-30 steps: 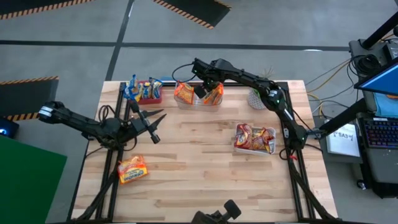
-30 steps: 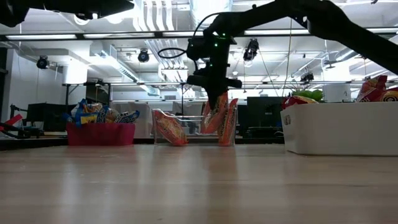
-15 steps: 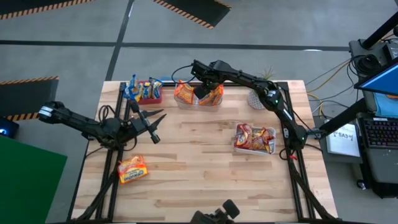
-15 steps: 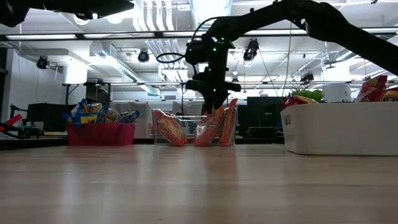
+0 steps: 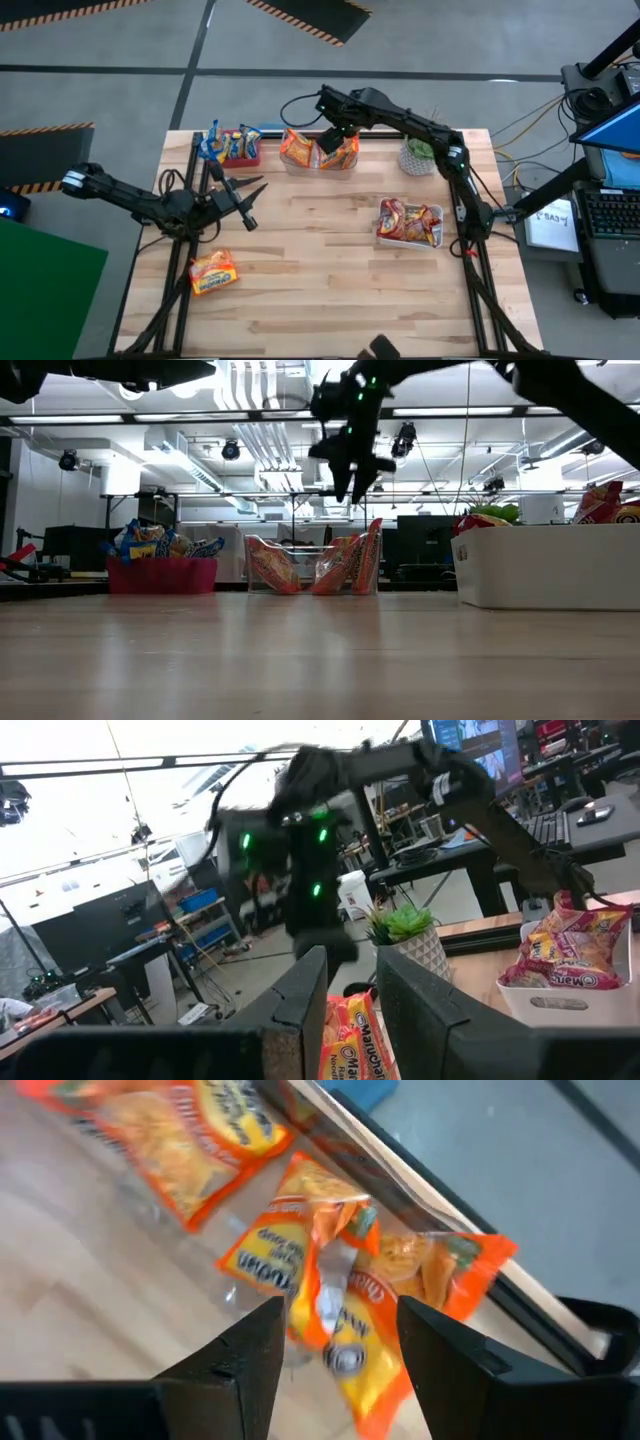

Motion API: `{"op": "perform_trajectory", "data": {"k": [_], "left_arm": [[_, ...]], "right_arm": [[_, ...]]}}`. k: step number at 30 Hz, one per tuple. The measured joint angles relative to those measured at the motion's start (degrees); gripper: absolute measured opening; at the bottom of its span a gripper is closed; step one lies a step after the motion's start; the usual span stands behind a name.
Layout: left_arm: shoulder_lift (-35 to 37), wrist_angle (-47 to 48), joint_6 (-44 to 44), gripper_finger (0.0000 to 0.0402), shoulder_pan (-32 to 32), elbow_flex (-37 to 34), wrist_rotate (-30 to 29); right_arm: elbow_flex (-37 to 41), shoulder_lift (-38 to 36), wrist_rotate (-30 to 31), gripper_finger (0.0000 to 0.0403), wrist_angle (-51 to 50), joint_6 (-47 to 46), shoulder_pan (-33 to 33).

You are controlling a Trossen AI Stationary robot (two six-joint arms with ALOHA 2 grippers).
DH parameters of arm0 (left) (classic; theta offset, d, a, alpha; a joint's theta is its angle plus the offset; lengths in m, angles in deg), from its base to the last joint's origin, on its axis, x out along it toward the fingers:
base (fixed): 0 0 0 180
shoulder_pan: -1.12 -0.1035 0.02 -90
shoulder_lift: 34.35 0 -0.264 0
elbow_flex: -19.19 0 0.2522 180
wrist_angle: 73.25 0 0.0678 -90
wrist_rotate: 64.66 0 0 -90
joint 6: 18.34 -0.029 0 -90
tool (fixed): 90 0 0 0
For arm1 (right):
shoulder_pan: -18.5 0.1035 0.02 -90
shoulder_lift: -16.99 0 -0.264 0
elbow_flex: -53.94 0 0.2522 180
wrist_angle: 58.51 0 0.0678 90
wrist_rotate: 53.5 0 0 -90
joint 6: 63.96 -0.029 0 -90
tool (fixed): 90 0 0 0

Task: Sort Maruchan noodles
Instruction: Put the orange noodle pack into the transparent bin

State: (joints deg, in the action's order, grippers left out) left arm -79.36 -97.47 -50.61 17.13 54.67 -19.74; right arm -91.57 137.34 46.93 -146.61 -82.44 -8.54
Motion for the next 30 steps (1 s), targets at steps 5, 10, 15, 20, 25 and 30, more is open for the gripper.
{"op": "perform_trajectory", "data": {"k": [5,10,15,20,25,30], "left_arm": [[0.00,0.00,0.42,0.0075,0.02,0.00,0.00],[0.00,0.00,0.82,0.0075,0.00,0.00,0.00],[-0.01,-0.02,1.34,0.0075,0.00,0.00,0.00],[-0.02,0.58,1.77,0.0075,0.02,0.00,0.00],[-0.40,0.63,1.94,0.0075,0.02,0.00,0.02],[-1.26,0.72,2.94,0.0075,0.02,0.00,0.02]], "right_arm": [[1.78,-4.94,-0.02,0.0179,-0.31,4.54,4.62],[7.73,-10.52,-0.04,0.0172,3.17,7.26,11.26],[19.20,-17.40,0.04,0.0168,14.34,8.93,18.58],[31.91,-24.48,-0.07,0.0169,23.59,9.63,24.30],[44.55,-31.15,0.05,0.0164,34.39,10.74,28.45],[56.72,-37.27,0.06,0.0164,48.65,13.30,30.53]]}}
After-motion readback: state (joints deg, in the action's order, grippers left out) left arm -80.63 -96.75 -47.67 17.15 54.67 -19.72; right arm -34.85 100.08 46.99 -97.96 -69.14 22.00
